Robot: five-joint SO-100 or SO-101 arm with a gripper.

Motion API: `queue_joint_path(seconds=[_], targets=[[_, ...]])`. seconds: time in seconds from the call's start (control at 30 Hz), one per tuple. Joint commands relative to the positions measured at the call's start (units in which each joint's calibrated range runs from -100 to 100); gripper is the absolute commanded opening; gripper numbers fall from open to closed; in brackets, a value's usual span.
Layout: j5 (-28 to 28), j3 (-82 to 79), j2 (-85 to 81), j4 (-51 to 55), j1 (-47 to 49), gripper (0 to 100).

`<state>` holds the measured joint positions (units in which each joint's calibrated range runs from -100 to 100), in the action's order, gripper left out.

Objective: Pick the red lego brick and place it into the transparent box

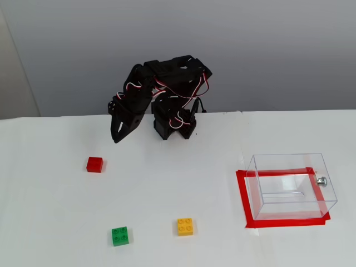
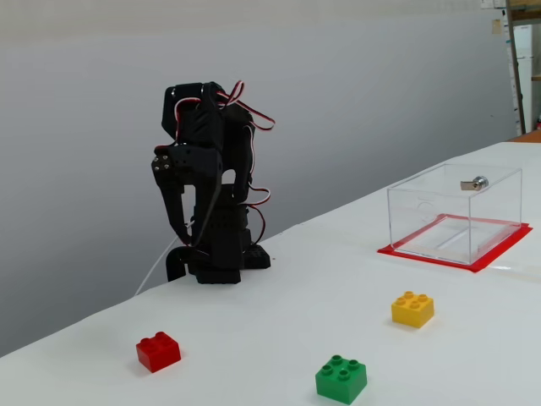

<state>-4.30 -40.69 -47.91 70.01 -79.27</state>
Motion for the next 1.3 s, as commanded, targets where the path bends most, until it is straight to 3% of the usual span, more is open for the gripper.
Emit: queue_joint_path(seconds=[0.0, 0.5, 1.27], targets=[[0.18, 5.88, 7.81, -1.43, -1.35, 2], [-0.19, 23.15, 37.34, -9.17, -1.58, 2], [-0.19, 22.24, 46.17, -8.65, -7.64, 2]])
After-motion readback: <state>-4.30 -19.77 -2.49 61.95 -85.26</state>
